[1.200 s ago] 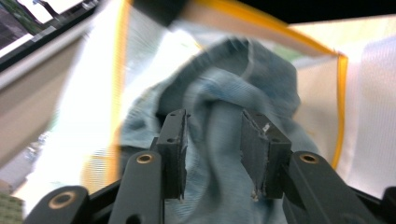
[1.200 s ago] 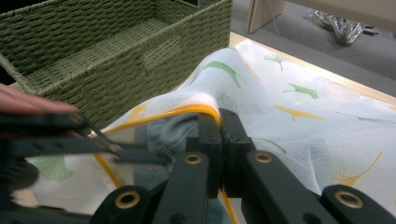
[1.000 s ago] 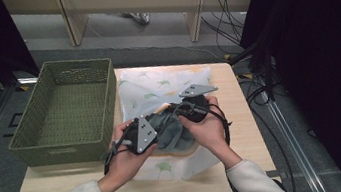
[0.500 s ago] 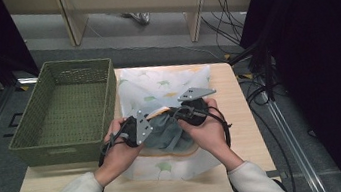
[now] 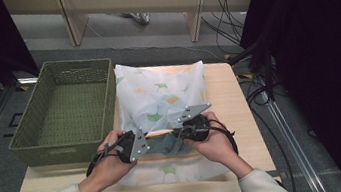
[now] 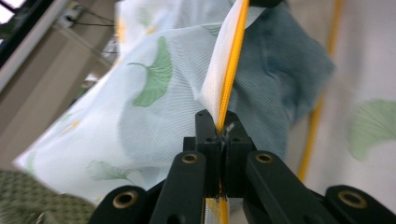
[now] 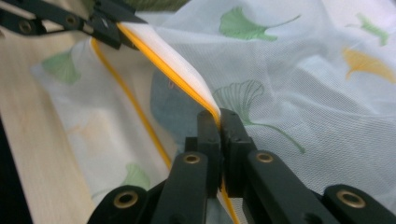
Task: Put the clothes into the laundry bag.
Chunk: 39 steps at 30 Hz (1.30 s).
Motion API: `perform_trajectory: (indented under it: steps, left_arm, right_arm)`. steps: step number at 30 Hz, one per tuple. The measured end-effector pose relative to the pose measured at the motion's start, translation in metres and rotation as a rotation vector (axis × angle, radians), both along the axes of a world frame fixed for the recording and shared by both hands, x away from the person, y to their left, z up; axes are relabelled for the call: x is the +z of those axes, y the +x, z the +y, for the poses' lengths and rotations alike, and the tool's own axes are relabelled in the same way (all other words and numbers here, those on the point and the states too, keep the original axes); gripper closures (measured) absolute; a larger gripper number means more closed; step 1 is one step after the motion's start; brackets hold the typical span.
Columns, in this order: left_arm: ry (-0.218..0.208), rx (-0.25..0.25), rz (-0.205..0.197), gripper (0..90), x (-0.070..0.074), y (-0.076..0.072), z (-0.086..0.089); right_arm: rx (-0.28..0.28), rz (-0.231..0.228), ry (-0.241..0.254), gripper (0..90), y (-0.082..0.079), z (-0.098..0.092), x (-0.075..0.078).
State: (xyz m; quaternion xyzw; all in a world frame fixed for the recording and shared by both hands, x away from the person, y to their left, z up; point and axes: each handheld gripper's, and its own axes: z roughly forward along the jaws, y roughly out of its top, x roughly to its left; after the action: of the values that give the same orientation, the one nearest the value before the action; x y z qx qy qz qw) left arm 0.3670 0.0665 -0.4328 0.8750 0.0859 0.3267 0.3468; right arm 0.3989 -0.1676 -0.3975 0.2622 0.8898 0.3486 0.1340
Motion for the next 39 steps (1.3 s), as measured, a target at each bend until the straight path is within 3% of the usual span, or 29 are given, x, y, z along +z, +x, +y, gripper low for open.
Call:
perform_trajectory:
  steps: [4, 5, 6, 8, 10, 11, 12, 13, 14, 16, 19, 21, 23, 25, 29, 33, 35, 37, 39]
  left_arm:
    - [0.043, -0.071, 0.041, 87.3, -0.008, -0.007, 0.000]
    - [0.105, -0.101, 0.043, 87.3, -0.008, -0.007, 0.002]
    - [0.122, -0.119, 0.043, 87.2, -0.009, -0.008, 0.002]
    - [0.144, -0.142, 0.072, 87.2, -0.014, -0.010, 0.002]
    - [0.145, -0.146, 0.089, 86.8, -0.019, -0.011, 0.001]
    - [0.134, -0.136, 0.092, 85.9, -0.020, -0.011, 0.001]
    - [0.130, -0.122, 0.086, 83.7, -0.017, -0.011, 0.002]
    - [0.101, -0.102, 0.064, 78.5, -0.014, -0.012, 0.002]
    - [0.028, -0.089, 0.044, 72.3, -0.013, -0.014, 0.000]
    - [-0.043, -0.090, -0.005, 70.0, -0.005, -0.021, -0.003]
    - [-0.132, -0.143, -0.027, 63.8, 0.002, -0.035, -0.016]
    - [-0.112, -0.186, 0.001, 59.8, -0.002, -0.042, -0.030]
    - [-0.083, -0.189, 0.036, 52.7, -0.013, -0.041, -0.044]
    - [-0.041, -0.164, 0.071, 43.4, -0.029, -0.034, -0.057]
    - [-0.010, -0.097, 0.123, 25.4, -0.050, -0.016, -0.077]
    - [-0.012, -0.033, 0.150, 29.6, -0.063, 0.001, -0.092]
    - [0.030, -0.014, 0.146, 35.2, -0.065, 0.008, -0.094]
    - [-0.032, 0.014, 0.166, 42.5, -0.068, 0.011, -0.099]
    - [-0.036, 0.010, 0.178, 49.6, -0.067, 0.014, -0.099]
  right_arm:
    - [0.065, 0.046, -0.068, 89.2, -0.005, -0.001, -0.014]
    - [0.081, 0.068, -0.082, 89.2, -0.006, 0.000, -0.018]
    - [0.102, 0.090, -0.102, 89.2, -0.007, 0.001, -0.022]
    - [0.152, 0.116, -0.137, 89.2, -0.008, 0.003, -0.029]
    - [0.150, 0.126, -0.158, 90.0, -0.010, 0.005, -0.032]
    - [0.114, 0.144, -0.153, 90.0, -0.012, 0.006, -0.032]
    - [0.124, 0.135, -0.147, 90.0, -0.010, 0.006, -0.031]
    - [0.136, 0.112, -0.138, 90.0, -0.008, 0.005, -0.029]
    - [0.102, 0.102, -0.113, 90.0, -0.008, 0.003, -0.024]
    - [0.054, 0.050, -0.049, 90.0, -0.005, -0.001, -0.014]
    - [-0.021, -0.001, 0.032, 90.0, -0.001, -0.004, -0.001]
    - [-0.047, -0.024, 0.051, 90.0, 0.002, -0.003, 0.005]
    - [-0.056, -0.026, 0.059, 90.0, 0.003, -0.001, 0.007]
    - [-0.056, -0.036, 0.057, 90.0, 0.004, 0.001, 0.008]
    - [-0.076, -0.028, 0.061, 90.0, 0.004, 0.002, 0.006]
    - [-0.100, -0.017, 0.067, 90.0, 0.006, 0.000, 0.005]
    - [-0.097, -0.017, 0.068, 90.0, 0.007, -0.001, 0.005]
    - [-0.109, -0.008, 0.070, 90.0, 0.006, -0.002, 0.005]
    - [-0.108, -0.012, 0.074, 90.0, 0.006, -0.002, 0.005]
